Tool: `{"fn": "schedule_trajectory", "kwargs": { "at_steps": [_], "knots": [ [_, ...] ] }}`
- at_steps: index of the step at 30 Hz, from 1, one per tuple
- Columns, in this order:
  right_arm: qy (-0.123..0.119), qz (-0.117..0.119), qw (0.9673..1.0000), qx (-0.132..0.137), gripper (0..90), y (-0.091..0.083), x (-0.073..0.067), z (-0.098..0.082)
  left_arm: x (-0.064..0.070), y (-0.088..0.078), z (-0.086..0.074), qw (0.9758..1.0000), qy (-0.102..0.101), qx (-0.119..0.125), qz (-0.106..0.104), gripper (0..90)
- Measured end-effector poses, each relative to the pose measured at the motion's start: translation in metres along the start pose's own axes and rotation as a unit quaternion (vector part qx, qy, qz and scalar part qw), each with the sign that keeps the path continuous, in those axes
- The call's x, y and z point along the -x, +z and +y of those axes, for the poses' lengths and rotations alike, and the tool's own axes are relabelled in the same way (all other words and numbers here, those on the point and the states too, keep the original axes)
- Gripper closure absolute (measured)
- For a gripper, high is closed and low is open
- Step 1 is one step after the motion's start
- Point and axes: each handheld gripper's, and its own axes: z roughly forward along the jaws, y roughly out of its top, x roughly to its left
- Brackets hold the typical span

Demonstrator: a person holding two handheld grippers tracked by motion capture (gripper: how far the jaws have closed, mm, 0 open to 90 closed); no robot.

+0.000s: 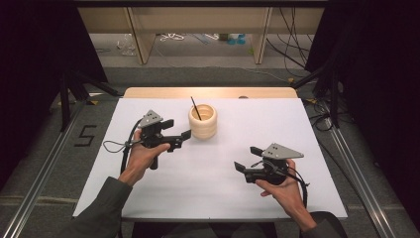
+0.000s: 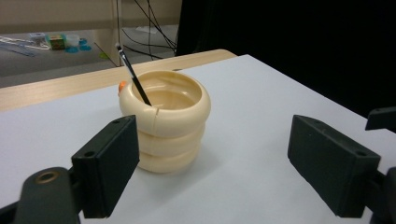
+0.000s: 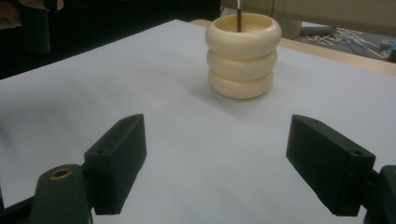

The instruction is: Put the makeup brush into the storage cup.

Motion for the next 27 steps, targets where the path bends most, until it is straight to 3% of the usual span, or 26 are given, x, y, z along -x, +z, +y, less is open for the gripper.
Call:
{"fn": "schedule_trajectory", "kwargs": {
  "at_steps": [4,12,14,22,27],
  "knots": [
    [0.001,0.001,1.0,0.0,21.1,0.0,0.0,0.0,0.001,-0.004,-0.008,0.9999,0.011,-0.006,-0.004,16.1],
    [0.002,-0.002,1.0,0.005,20.8,-0.001,0.0,0.0,0.007,-0.009,-0.018,0.9999,0.007,-0.007,-0.007,16.0],
    [0.0,-0.005,1.0,-0.001,20.8,-0.003,0.0,0.001,0.008,-0.01,-0.019,0.9998,0.017,-0.008,-0.011,16.0],
    [0.007,0.001,0.9999,0.013,20.8,-0.002,-0.001,0.001,0.005,-0.016,-0.028,0.9999,0.004,-0.007,-0.009,16.2],
    [0.003,-0.002,1.0,0.007,20.6,-0.003,-0.001,0.001,0.005,-0.022,-0.031,1.0,0.001,-0.003,-0.005,16.2]
  ]
}}
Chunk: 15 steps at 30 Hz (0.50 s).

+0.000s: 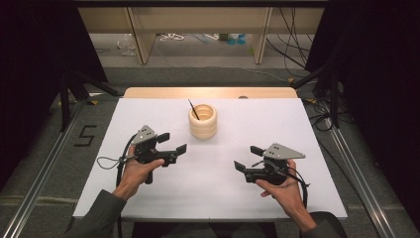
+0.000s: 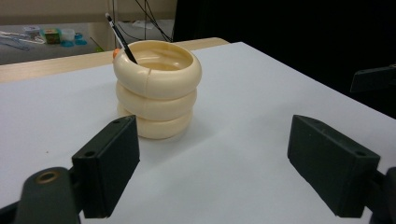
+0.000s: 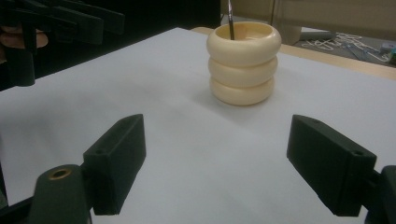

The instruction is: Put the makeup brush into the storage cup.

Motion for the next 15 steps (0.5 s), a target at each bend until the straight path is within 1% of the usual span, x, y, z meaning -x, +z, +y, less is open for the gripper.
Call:
{"fn": "schedule_trajectory", "kwargs": {
  "at_steps": [1,2,5,6,8,9,10,12,14,15],
  "knots": [
    [0.0,0.0,1.0,-0.001,20.6,0.0,0.0,0.0,0.001,-0.001,-0.001,1.0,0.001,0.0,-0.001,16.2],
    [0.0,0.001,1.0,-0.003,20.6,0.0,0.0,0.0,0.001,-0.002,-0.001,1.0,0.008,-0.001,-0.001,16.2],
    [0.0,-0.001,1.0,-0.002,20.5,0.0,-0.001,0.0,0.003,-0.003,-0.004,1.0,0.005,0.0,-0.005,16.2],
    [0.001,0.003,1.0,0.005,20.4,0.001,-0.001,0.0,0.004,-0.005,-0.004,0.9999,0.012,-0.003,-0.005,16.2],
    [0.003,0.005,1.0,0.004,20.1,0.0,-0.001,0.0,0.006,-0.006,-0.005,0.9999,0.01,-0.002,-0.003,16.2],
    [0.002,0.004,1.0,0.005,19.8,0.0,-0.001,0.0,0.005,-0.006,-0.005,0.9998,0.018,-0.002,-0.006,16.2],
    [0.002,0.002,1.0,0.005,19.2,0.0,-0.001,0.0,0.007,-0.007,-0.006,1.0,0.009,-0.003,-0.002,16.1],
    [0.002,0.001,1.0,0.005,18.3,0.001,-0.001,0.0,0.006,-0.008,-0.007,0.9998,0.02,-0.003,-0.004,16.1],
    [0.003,0.0,1.0,0.005,17.2,0.001,-0.001,0.0,0.008,-0.01,-0.008,1.0,0.007,-0.001,-0.001,16.0],
    [0.003,-0.001,1.0,0.005,16.8,0.001,-0.001,0.0,0.007,-0.011,-0.008,0.9999,0.015,-0.001,-0.003,16.1]
  ]
}}
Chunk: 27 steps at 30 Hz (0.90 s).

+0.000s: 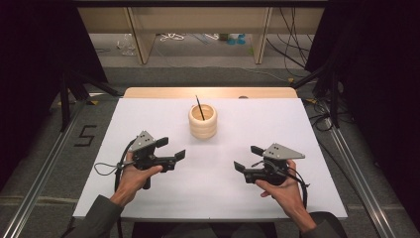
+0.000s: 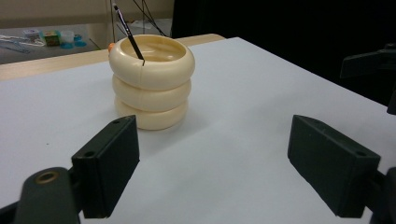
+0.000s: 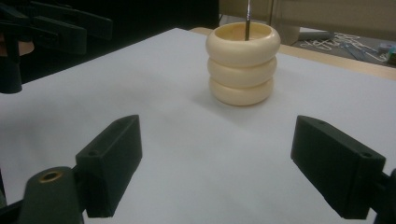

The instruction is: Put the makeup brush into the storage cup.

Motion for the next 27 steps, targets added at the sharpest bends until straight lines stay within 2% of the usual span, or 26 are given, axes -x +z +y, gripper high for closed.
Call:
{"fn": "schedule_trajectory", "kwargs": {
  "at_steps": [4,11,14,15,18,20,25,26,27],
  "knots": [
    [-0.001,-0.004,1.0,-0.003,16.2,-0.001,-0.001,0.001,0.002,-0.003,-0.001,1.0,0.003,0.002,-0.001,16.0],
    [0.001,0.0,1.0,0.007,16.2,0.0,-0.002,0.001,0.005,-0.007,-0.004,0.9999,0.013,0.0,-0.001,16.0],
    [-0.001,-0.005,1.0,0.005,16.2,-0.001,-0.001,0.001,0.006,-0.008,-0.006,0.9999,0.01,-0.001,0.002,15.9],
    [-0.001,-0.005,1.0,0.005,16.2,-0.001,-0.001,0.001,0.006,-0.008,-0.006,0.9999,0.017,-0.002,0.001,15.9],
    [-0.001,0.0,1.0,0.007,16.2,0.0,-0.002,0.001,0.009,-0.01,-0.007,1.0,0.009,-0.001,0.002,15.9],
    [-0.002,-0.002,1.0,-0.002,16.2,-0.001,-0.002,0.001,0.008,-0.011,-0.007,0.9998,0.021,-0.003,0.001,15.9],
    [-0.002,-0.002,1.0,0.003,16.2,0.0,-0.002,0.0,0.008,-0.013,-0.009,0.9998,0.017,-0.005,0.004,15.9],
    [-0.004,0.0,1.0,-0.005,16.2,-0.001,-0.002,0.001,0.008,-0.014,-0.01,0.9998,0.019,-0.006,0.004,15.9],
    [-0.002,-0.001,1.0,0.002,16.2,0.0,-0.002,0.0,0.008,-0.014,-0.011,0.9998,0.017,-0.006,0.004,15.9]
  ]
}}
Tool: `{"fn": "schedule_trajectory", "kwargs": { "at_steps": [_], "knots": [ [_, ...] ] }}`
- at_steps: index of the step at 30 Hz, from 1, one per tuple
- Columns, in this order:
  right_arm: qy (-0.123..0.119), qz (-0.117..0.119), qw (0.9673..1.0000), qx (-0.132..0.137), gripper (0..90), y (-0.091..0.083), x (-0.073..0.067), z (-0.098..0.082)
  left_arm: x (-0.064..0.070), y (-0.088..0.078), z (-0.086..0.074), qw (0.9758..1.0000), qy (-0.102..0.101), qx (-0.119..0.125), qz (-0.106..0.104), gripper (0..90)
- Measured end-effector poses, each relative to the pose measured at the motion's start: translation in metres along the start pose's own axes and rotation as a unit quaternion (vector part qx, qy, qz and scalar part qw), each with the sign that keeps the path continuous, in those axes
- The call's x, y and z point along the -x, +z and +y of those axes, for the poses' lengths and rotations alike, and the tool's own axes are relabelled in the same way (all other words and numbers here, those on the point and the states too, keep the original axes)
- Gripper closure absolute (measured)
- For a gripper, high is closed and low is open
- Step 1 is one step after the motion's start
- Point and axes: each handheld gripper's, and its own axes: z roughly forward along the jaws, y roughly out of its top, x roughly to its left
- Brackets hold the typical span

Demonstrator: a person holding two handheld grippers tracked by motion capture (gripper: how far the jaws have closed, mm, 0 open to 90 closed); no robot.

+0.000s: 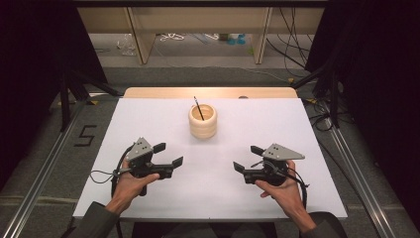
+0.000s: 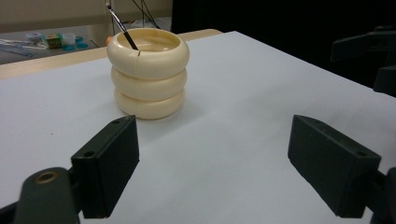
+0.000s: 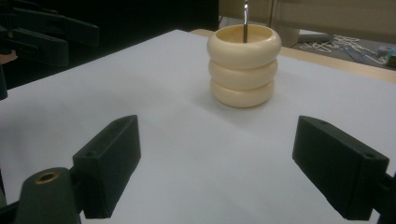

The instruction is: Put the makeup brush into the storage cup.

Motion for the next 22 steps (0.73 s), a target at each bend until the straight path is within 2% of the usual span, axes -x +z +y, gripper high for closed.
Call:
{"fn": "schedule_trajectory", "kwargs": {
  "at_steps": [5,9,14,17,19,20,22],
  "knots": [
    [-0.002,-0.005,1.0,-0.003,16.2,-0.0008,0.0006,0.0001,0.0031,-0.0015,-0.0026,1.0,0.0,-0.001,0.001,15.9],
    [-0.003,-0.003,1.0,-0.007,16.2,-0.0006,0.0002,-0.0002,0.002,-0.0027,-0.0038,0.9998,0.016,-0.005,0.009,15.8],
    [-0.001,0.006,0.9999,-0.01,16.2,0.0018,-0.0009,-0.0015,0.0011,-0.0054,-0.0063,0.9999,0.01,-0.006,0.009,15.8],
    [-0.005,0.006,0.9998,-0.016,16.2,0.0017,-0.0017,-0.0015,-0.0003,-0.0067,-0.0057,0.9998,0.014,-0.005,0.009,15.7],
    [-0.004,0.007,0.9998,-0.018,16.2,0.0024,-0.002,-0.0017,0.0,-0.007,-0.0059,0.9999,0.006,-0.004,0.011,15.8],
    [-0.004,0.008,0.9998,-0.018,16.2,0.0027,-0.0022,-0.0019,-0.001,-0.0074,-0.0054,0.9998,0.014,-0.004,0.011,15.7],
    [-0.005,0.008,0.9998,-0.02,16.2,0.003,-0.0023,-0.0021,-0.0009,-0.0074,-0.0055,0.9999,0.009,-0.002,0.011,15.8]
  ]
}}
